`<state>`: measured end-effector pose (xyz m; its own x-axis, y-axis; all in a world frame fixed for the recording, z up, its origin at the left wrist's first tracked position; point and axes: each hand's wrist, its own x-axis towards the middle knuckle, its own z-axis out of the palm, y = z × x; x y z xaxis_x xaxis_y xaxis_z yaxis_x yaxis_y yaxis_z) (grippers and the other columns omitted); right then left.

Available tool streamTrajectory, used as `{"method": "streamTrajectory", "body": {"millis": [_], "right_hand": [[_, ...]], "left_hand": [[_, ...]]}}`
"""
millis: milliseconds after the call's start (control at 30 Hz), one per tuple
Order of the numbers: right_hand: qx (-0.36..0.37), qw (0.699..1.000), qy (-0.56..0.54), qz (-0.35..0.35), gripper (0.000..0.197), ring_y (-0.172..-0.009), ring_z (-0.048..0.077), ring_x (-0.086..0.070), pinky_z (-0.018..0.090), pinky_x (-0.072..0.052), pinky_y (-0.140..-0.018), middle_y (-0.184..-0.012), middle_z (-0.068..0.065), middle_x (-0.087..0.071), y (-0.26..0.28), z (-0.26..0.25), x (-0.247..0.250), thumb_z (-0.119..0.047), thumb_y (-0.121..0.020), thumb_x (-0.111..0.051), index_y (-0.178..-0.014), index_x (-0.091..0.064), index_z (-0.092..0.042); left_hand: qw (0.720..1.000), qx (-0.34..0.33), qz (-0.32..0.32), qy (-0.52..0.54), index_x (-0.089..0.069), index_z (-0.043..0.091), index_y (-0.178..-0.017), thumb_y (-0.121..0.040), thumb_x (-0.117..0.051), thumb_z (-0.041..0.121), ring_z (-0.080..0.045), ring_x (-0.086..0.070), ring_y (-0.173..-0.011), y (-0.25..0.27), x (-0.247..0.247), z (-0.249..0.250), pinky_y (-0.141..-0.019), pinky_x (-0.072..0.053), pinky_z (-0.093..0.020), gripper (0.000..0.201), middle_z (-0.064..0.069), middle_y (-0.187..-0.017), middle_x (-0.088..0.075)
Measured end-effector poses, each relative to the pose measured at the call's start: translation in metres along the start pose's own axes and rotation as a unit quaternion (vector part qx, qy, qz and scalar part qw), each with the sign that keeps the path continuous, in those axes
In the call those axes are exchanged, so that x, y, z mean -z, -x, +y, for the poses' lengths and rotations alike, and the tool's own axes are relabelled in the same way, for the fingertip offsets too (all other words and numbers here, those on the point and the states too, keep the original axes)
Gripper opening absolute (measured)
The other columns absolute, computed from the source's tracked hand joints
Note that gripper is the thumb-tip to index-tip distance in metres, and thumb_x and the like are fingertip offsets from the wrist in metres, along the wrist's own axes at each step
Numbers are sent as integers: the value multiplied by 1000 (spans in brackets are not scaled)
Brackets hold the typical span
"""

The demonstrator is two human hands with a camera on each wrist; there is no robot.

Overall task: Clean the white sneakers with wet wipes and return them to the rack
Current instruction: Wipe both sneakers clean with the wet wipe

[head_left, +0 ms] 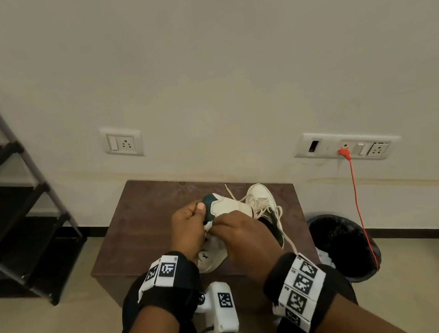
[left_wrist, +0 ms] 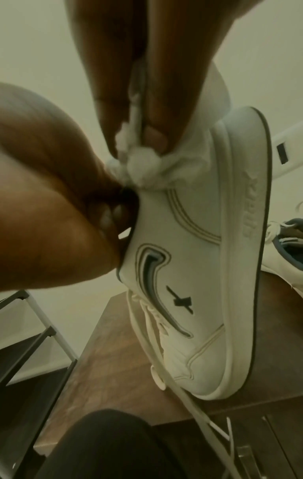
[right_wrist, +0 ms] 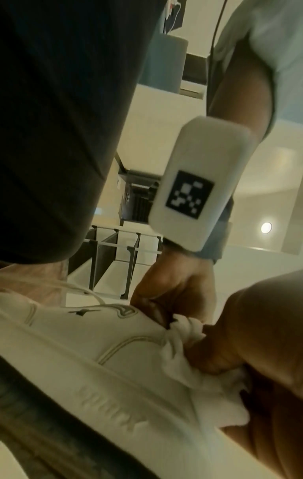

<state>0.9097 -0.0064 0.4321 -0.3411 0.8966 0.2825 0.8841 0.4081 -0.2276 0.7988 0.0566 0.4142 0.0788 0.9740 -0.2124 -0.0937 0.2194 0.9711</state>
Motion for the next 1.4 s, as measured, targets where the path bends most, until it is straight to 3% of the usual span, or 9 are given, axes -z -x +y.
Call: {"method": "streamTrajectory", "body": {"millis": [133, 300, 433, 533, 767, 1000, 1100, 1267, 1400], "right_hand": [[-52, 998, 4, 32, 18, -80, 25, -59, 33, -50, -66, -86, 5, -65, -18, 11, 3, -1, -68, -68, -84, -69, -9], [-161, 986, -6, 39, 27, -90, 24, -59, 33, -47, -77, -95, 6, -66, -43, 26, 12, 1, -80, -52, -96, -71, -9], [-39, 999, -4, 3, 18, -86, 25, -60, 33, -50, -71, -92, 5, -67, -26, 8, 4, -4, -75, -65, -91, -71, -9], [25, 999, 6, -25, 25, -80, 21, -58, 27, -50, -65, -90, 3, -65, -6, -3, -8, -18, -67, -81, -88, -69, -11], [-39, 997, 4, 61, 17, -78, 27, -61, 36, -53, -60, -85, 6, -66, -39, 8, -8, 1, -67, -67, -81, -70, -8], [26, 998, 10, 58, 9, -78, 23, -58, 29, -49, -63, -83, 5, -65, -30, -8, -15, -5, -72, -68, -81, -68, -8], [38, 998, 34, 25, 13, -79, 24, -59, 31, -51, -62, -85, 5, -66, -34, -3, -12, -4, -71, -69, -83, -69, -8], [-66, 995, 37, 62, 20, -82, 29, -60, 38, -52, -64, -88, 8, -67, -61, 21, -2, 5, -70, -63, -85, -71, -5], [3, 999, 38, 28, 14, -81, 26, -58, 36, -51, -60, -86, 5, -64, -38, 5, -11, -2, -72, -65, -84, -68, -9]], "left_hand": [[1000, 3, 5, -22, -62, -12, -92, -99, -44, 10, -22, -48, -72, -1, -3, -3, -59, -41, -28, 30, -17, -78, -56], [1000, 9, 6, -10, -68, 6, -83, -99, -44, 11, -23, -55, -72, 3, -3, -5, -65, -47, -31, 30, -17, -80, -63], [999, 5, 23, 24, -67, 2, -87, -99, -43, 7, -11, -57, -58, -1, -1, 0, -54, -48, -17, 28, -11, -73, -62], [999, 4, 18, 50, -67, -3, -99, -99, -42, 6, -15, -62, -70, -5, -1, 3, -63, -54, -21, 26, -8, -79, -66], [999, 16, 24, 47, -60, 6, -69, -95, -44, 0, -18, -49, -61, -9, 4, 4, -59, -44, -27, 31, -10, -65, -54], [997, 7, 34, 72, -66, -2, -92, -98, -43, 6, -22, -58, -72, -16, 12, 2, -74, -50, -35, 25, -16, -81, -64], [997, 14, 35, 69, -64, -7, -91, -98, -43, 7, -23, -55, -71, -20, 12, 0, -70, -48, -33, 26, -16, -79, -60], [999, 3, 51, 11, -63, -10, -83, -97, -45, 9, -23, -52, -70, -25, 6, -3, -67, -46, -35, 30, -18, -75, -59], [997, 6, 72, 40, -66, -8, -86, -97, -46, 6, -21, -53, -71, -34, 7, -3, -71, -47, -34, 27, -14, -75, -61]]}}
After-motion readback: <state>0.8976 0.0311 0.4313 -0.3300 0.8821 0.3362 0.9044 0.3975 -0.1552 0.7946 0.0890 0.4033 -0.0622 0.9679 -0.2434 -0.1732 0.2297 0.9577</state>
